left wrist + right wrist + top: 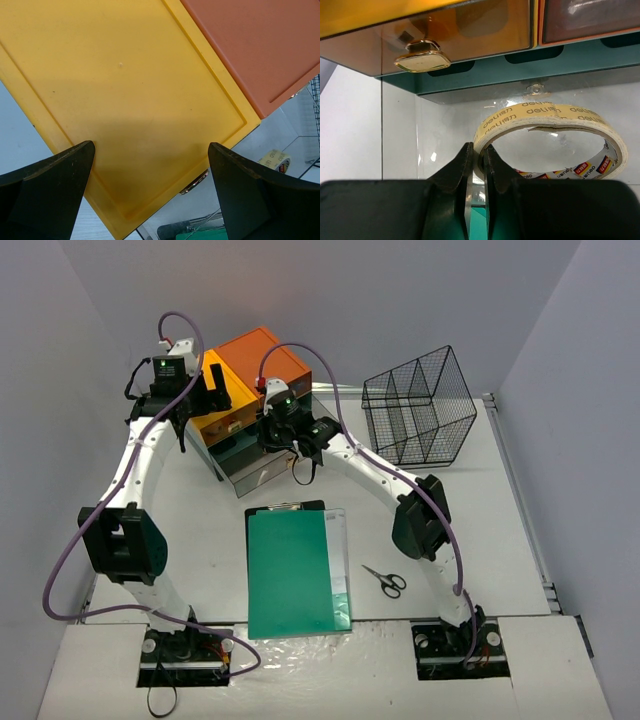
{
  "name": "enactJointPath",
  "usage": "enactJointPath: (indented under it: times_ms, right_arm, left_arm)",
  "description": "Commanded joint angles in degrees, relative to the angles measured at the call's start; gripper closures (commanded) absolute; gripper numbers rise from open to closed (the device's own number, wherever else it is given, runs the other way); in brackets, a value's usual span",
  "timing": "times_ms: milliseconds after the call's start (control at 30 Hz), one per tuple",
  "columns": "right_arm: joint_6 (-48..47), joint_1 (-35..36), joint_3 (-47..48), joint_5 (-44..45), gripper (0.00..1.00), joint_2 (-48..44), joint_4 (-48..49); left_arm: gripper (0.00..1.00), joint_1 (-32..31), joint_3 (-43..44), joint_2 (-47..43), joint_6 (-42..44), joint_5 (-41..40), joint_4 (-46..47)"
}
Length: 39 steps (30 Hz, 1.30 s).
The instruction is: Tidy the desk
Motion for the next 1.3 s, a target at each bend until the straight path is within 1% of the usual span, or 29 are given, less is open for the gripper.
enactJointPath:
  times_ms: [0,133,200,333,433,467,533,667,867,967,1133,1267]
  right_arm:
    - [1.7,-0.8,-0.6,-1.2,1.00,0.1,5.5]
    - [2.3,-1.1,-1.3,-0.8,1.00,0.8,5.8]
    - [2.7,-1.2,-1.3,-0.2,0.94,0.9,5.8]
    - [3.9,-1.6,-1.2,0.3,0.78,1.3,5.8]
    - [4.1,-1.7,-0.8,0.5,0.61,1.4,5.8]
    - [4.1,-1.7,-0.6,0.5,0.58,1.4,5.8]
    - [4.1,-1.7,-0.2,0.7,0.50,1.3,5.7]
    - [4.2,-1.6,-0.5,2.3,0.43,-0.2,5.8]
    - [4.1,-1.2,2.0,8.3,0.37,-4.7,3.9]
    - [5.5,-1.1,1.7,13.0,0.36,-7.9,0.4]
    - [10.3,-1.2,-8.0,19.7,0.36,-13.5,-4.4]
    - [13.8,-1.1,-16.6,21.0,0.36,-17.2,-5.6]
  left_arm:
    - [0.03,1.4,0.1,0.9,-0.4,-2.7,-8.2]
    - [0.03,1.4,-0.2,0.7,-0.4,-2.7,-8.1]
    - [0.03,1.4,-0.2,0.7,-0.5,-2.7,-8.0]
    - [0.03,1.4,-0.2,0.6,-0.6,-2.5,-8.0]
    - [0.03,1.4,-0.2,0.5,-0.6,-2.5,-8.1]
    - [0.03,1.5,-0.2,0.5,-0.5,-2.5,-8.1]
    - [0.03,1.5,-0.2,0.4,-0.5,-2.6,-8.1]
    - [0.03,1.4,-0.1,0.3,-0.4,-2.6,-8.2]
    - [0.03,1.4,-0.2,0.6,-0.5,-2.7,-8.0]
    - [0.03,1.5,-0.1,0.7,-0.5,-2.7,-8.0]
    - [0.03,1.4,0.1,0.8,-0.4,-2.9,-8.1]
    - [0.03,1.4,0.3,0.9,-0.2,-2.9,-8.2]
